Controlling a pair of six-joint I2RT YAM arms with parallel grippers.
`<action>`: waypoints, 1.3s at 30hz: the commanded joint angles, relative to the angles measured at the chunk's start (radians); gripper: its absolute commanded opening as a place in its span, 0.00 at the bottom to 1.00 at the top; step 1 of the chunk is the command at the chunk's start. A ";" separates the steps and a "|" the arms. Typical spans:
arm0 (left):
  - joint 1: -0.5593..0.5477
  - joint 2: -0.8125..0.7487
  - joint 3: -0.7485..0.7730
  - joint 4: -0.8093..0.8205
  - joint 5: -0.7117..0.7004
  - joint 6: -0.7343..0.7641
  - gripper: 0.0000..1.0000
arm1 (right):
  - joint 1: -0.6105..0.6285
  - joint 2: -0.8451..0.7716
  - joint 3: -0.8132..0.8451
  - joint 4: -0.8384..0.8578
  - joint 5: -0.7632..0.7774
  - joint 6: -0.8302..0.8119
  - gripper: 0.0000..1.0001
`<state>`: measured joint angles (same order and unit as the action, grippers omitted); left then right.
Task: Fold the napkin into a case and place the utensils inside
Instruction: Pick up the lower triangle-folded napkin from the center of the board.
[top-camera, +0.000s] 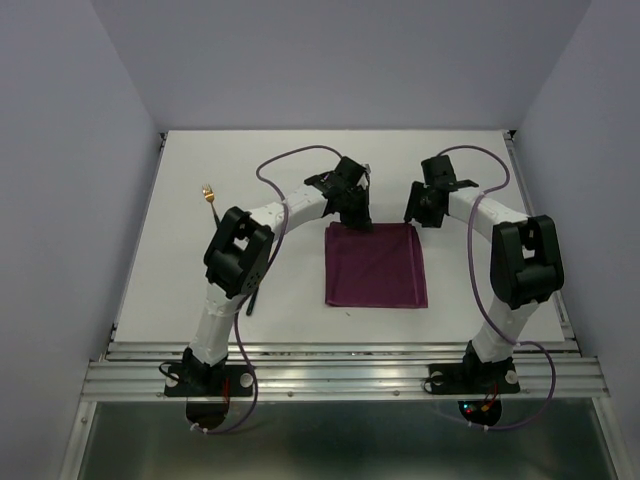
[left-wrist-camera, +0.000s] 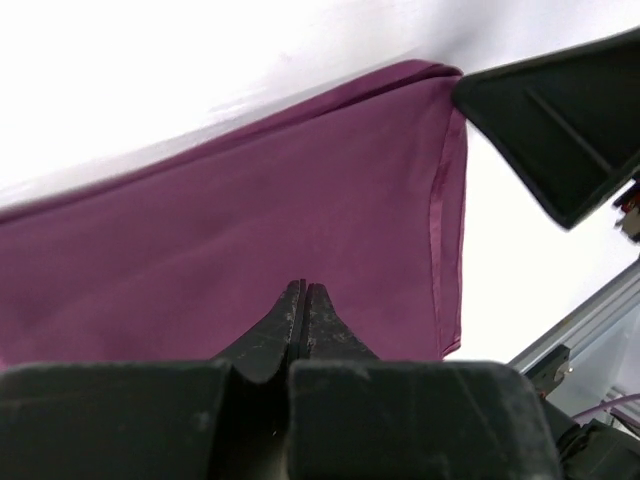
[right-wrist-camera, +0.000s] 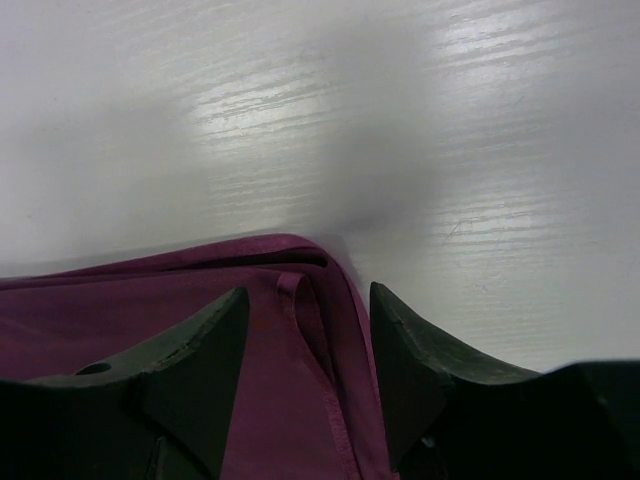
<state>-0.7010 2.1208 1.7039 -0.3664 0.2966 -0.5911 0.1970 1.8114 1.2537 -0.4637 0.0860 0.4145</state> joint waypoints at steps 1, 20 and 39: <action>-0.011 0.048 0.115 0.044 0.078 -0.016 0.00 | -0.007 0.012 -0.008 0.034 -0.038 -0.005 0.54; -0.014 0.275 0.280 0.146 0.118 -0.082 0.00 | -0.044 0.065 -0.050 0.099 -0.124 0.001 0.47; -0.002 0.309 0.240 0.127 0.099 -0.073 0.00 | -0.044 -0.037 -0.082 0.122 -0.193 0.029 0.01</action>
<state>-0.7113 2.4382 1.9545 -0.2340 0.4103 -0.6773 0.1581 1.8511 1.1790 -0.3710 -0.0719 0.4274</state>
